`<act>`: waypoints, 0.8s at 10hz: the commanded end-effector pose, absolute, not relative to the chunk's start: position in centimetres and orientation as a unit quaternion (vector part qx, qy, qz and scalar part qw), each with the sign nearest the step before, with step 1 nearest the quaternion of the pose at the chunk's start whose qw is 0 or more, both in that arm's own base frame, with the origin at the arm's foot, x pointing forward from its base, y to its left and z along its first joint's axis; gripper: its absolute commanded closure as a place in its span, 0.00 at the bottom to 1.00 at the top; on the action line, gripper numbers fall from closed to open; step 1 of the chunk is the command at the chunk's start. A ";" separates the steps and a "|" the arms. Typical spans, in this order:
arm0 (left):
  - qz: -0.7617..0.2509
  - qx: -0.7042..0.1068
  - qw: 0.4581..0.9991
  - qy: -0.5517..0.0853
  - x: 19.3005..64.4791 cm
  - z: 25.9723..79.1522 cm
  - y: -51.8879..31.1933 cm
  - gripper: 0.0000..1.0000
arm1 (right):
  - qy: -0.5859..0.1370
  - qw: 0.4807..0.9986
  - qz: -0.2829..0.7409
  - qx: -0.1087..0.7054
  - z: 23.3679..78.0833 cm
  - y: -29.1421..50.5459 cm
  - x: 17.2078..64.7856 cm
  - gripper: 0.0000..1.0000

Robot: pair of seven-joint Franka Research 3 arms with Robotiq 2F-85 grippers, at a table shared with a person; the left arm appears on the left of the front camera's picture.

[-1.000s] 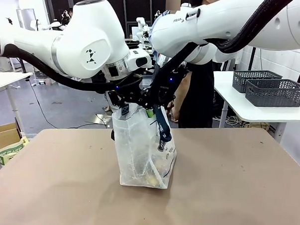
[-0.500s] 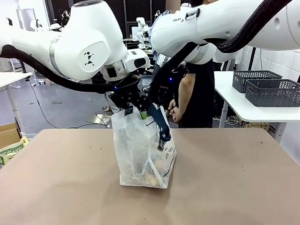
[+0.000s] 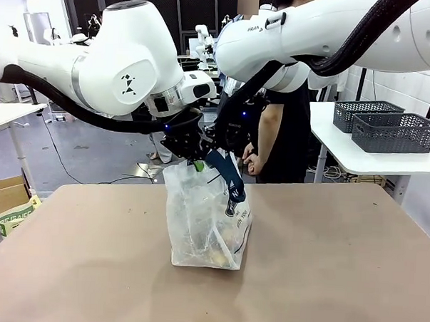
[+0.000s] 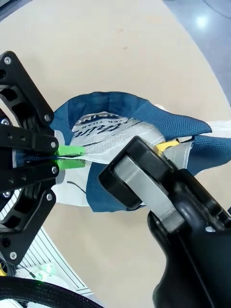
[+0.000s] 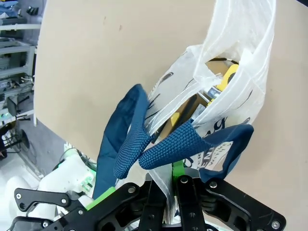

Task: Transfer purchased items from the store into the shopping bag.
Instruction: Move the Reusable shopping bag to the right side of the table.

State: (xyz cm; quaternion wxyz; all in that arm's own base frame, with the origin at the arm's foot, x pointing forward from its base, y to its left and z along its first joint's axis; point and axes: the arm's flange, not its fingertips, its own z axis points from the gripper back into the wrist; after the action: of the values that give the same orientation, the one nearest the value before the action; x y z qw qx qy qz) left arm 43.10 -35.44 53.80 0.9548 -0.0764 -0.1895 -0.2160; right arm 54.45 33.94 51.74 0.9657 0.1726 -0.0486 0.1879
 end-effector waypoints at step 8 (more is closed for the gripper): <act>-0.217 -0.076 0.955 -0.188 43.0 53.8 -35.5 1.00 | -0.046 0.957 0.211 0.191 52.6 33.8 54.8 1.00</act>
State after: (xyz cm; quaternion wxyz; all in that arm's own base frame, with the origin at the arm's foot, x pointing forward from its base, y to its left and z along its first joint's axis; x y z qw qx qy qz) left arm 43.06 -35.59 53.86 0.9546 -0.0754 -0.1888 -0.2179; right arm 54.43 33.92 51.82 0.9640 0.1718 -0.0481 0.1971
